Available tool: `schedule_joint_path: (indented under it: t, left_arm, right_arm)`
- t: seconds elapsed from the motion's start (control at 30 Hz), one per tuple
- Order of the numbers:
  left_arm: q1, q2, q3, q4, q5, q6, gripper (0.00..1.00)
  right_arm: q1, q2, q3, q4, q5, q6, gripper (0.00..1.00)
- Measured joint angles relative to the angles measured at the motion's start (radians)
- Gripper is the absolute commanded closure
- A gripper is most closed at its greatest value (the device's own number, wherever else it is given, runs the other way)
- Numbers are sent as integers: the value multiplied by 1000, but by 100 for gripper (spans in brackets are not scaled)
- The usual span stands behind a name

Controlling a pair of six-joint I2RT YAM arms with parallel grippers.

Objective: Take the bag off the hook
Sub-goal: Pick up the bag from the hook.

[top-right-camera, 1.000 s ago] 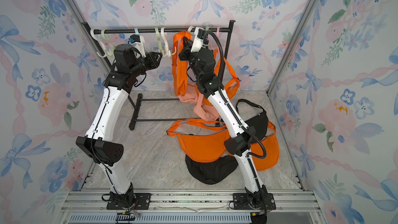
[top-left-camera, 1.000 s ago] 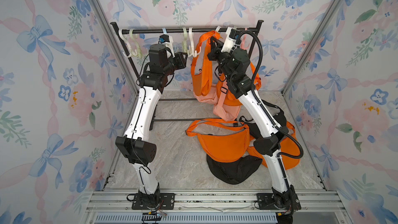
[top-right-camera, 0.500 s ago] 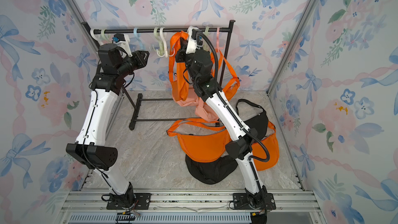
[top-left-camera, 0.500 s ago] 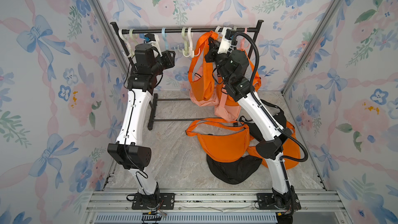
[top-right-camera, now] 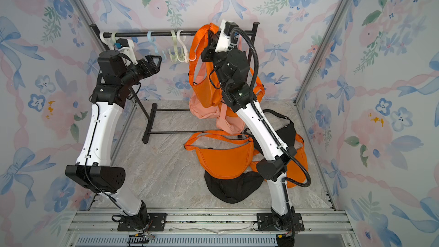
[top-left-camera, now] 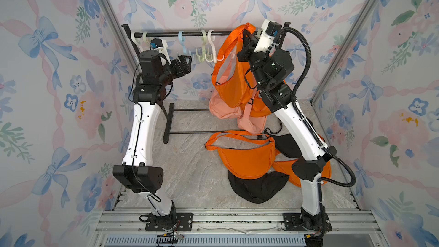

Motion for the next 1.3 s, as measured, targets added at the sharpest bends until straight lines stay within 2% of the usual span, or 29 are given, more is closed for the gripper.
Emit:
schedule_joint_path:
  t: [0.2, 0.43, 0.7, 0.77, 0.83, 1.03, 1.3]
  left_arm:
    - [-136, -60, -74, -3, -19, 34, 2]
    - [-254, -70, -68, 11, -26, 66, 2]
    - [-264, 69, 58, 11, -89, 93, 29]
    - [-264, 101, 87, 8, -117, 104, 46]
    - [-264, 137, 129, 4, -145, 109, 55]
    - [-261, 213, 244, 4, -188, 118, 64]
    - [-223, 220, 281, 4, -196, 122, 73]
  right_arm:
    - [-1, 57, 100, 13, 1, 5, 100]
    - [-1, 84, 113, 13, 1, 8, 100]
    - [-1, 77, 93, 13, -8, 9, 100]
    - [-1, 66, 63, 14, -16, 9, 100]
    - [-1, 55, 33, 13, -26, 9, 100]
    - [7, 20, -40, 22, -51, 9, 100]
    - [17, -1, -58, 85, -70, 9, 100]
